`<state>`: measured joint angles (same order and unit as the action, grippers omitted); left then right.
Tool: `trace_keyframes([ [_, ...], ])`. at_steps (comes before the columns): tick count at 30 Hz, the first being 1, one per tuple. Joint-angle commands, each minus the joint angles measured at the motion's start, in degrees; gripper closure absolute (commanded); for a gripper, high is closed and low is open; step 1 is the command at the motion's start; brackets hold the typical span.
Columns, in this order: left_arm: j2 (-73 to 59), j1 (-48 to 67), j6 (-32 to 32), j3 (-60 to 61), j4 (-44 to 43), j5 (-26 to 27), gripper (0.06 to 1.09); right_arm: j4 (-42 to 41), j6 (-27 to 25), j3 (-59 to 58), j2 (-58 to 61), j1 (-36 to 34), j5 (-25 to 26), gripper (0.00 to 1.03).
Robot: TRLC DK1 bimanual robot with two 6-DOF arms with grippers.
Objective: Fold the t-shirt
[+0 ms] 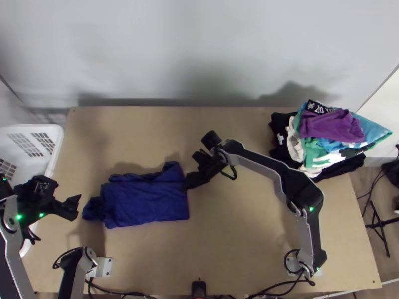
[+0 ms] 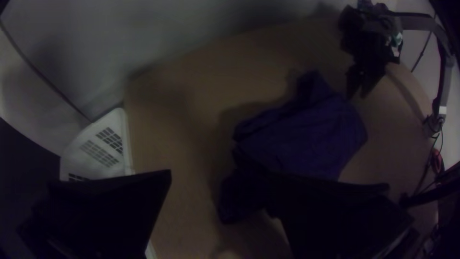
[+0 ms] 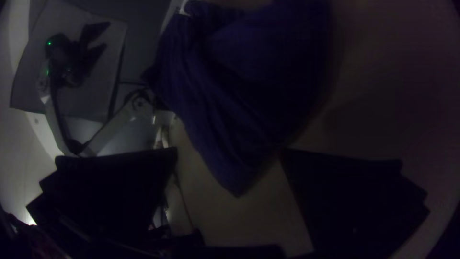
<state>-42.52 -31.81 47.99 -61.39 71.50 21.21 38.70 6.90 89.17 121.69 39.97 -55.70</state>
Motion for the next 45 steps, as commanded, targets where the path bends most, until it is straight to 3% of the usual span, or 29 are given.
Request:
trace_keyframes([
  [1, 0.69, -0.79, 0.00, -0.31, 1.00, -0.29, 0.12, -5.65, 3.39, -4.35, -1.98, 0.73, 2.35, 0.04],
  [14, 2.88, -2.11, 0.00, -0.05, 3.03, -0.56, 0.12, -7.67, 5.67, -4.70, -4.79, 5.91, 14.66, 0.04],
  [23, 3.32, -3.08, 0.88, 0.48, 3.38, -0.56, 0.12, -11.36, 8.66, -5.14, -3.92, 6.35, 19.23, 0.04],
  [45, 3.41, -6.86, 5.63, 2.15, 3.47, -0.47, 0.12, -12.33, 14.20, 2.94, 2.94, 9.96, 16.42, 0.05],
])
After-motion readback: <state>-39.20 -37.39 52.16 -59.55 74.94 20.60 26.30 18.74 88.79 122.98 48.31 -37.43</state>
